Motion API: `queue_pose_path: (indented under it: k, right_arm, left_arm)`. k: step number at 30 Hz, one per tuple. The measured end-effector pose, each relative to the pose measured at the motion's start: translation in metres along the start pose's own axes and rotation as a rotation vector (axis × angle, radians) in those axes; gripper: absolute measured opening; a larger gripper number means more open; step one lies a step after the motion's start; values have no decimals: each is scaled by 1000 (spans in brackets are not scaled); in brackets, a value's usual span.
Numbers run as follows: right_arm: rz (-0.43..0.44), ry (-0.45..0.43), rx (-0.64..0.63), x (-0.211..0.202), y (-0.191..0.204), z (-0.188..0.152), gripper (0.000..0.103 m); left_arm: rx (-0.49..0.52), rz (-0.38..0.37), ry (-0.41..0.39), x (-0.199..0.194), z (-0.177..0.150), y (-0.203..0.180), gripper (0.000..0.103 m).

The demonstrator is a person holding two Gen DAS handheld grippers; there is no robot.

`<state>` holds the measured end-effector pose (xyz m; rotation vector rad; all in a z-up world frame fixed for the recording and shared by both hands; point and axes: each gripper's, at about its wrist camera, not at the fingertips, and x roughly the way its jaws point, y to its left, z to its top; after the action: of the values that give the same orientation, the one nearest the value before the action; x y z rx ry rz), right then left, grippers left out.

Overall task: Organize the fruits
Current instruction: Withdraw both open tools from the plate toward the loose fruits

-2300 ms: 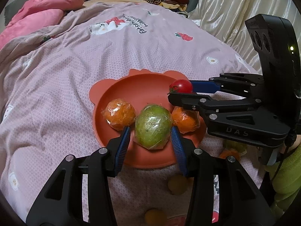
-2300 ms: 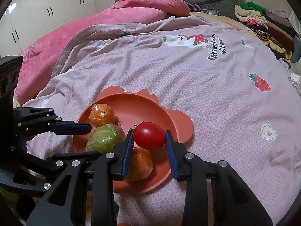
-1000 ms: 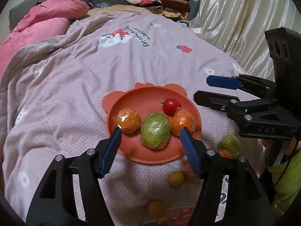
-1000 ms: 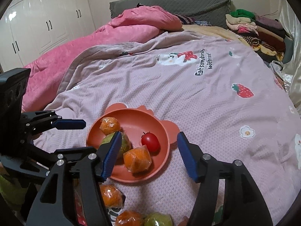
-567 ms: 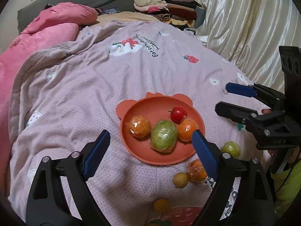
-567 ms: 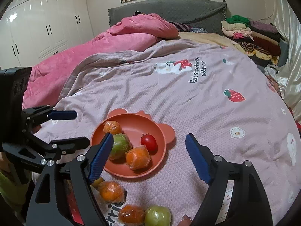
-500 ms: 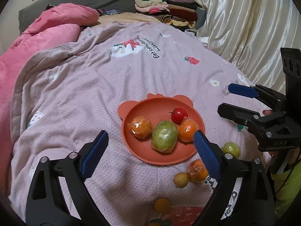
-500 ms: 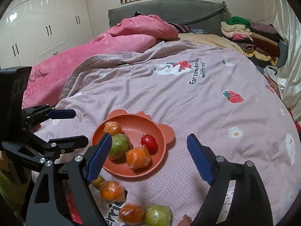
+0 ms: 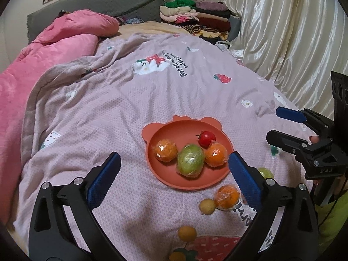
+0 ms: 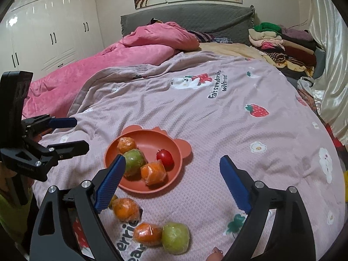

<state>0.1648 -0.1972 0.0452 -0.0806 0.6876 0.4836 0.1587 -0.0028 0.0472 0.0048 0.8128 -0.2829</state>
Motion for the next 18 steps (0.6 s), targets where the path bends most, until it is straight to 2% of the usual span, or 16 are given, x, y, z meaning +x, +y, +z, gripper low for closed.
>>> queue_pose_path:
  k: [18]
  right_arm:
    - [20, 4, -5, -27, 11, -33, 89]
  left_arm:
    - [-24, 13, -13, -20, -22, -6, 93]
